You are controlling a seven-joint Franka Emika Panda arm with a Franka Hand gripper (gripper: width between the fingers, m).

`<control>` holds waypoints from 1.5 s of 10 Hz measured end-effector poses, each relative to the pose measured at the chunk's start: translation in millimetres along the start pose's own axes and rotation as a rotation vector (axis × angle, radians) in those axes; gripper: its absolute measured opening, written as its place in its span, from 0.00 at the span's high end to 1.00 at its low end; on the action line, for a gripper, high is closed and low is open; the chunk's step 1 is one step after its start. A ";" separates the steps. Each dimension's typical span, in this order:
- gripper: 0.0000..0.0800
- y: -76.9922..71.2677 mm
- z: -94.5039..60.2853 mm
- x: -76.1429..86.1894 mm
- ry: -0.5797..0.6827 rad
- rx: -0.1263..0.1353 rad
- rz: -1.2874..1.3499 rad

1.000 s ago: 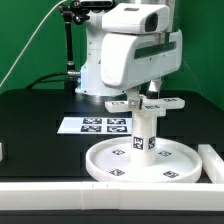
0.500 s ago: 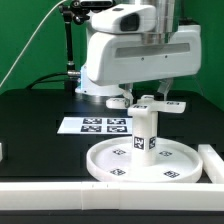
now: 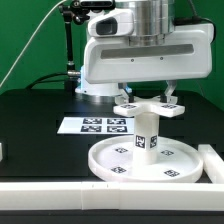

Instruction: Assemble round table

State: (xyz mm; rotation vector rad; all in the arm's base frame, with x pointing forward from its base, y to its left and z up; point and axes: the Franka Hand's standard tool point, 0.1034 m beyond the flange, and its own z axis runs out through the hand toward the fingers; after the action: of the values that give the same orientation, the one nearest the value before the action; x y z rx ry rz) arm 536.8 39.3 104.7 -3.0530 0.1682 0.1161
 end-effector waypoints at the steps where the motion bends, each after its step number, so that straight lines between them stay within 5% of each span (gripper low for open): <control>1: 0.44 -0.2 0.1 -0.1 0.000 0.001 0.087; 3: 0.44 0.5 0.8 0.7 0.023 0.024 0.292; 6: 0.44 0.0 1.5 2.5 0.045 0.094 0.728; 13: 0.44 0.8 1.8 3.8 0.022 0.131 1.195; 15: 0.44 1.6 2.1 5.6 0.027 0.192 1.449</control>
Offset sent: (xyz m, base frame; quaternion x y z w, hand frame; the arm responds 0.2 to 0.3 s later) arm -0.0090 -0.0055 -0.0023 0.0406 0.0205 0.3347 0.9412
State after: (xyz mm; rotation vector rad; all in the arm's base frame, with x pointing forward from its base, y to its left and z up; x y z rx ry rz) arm 542.0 37.3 102.1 -2.0870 2.0916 0.1138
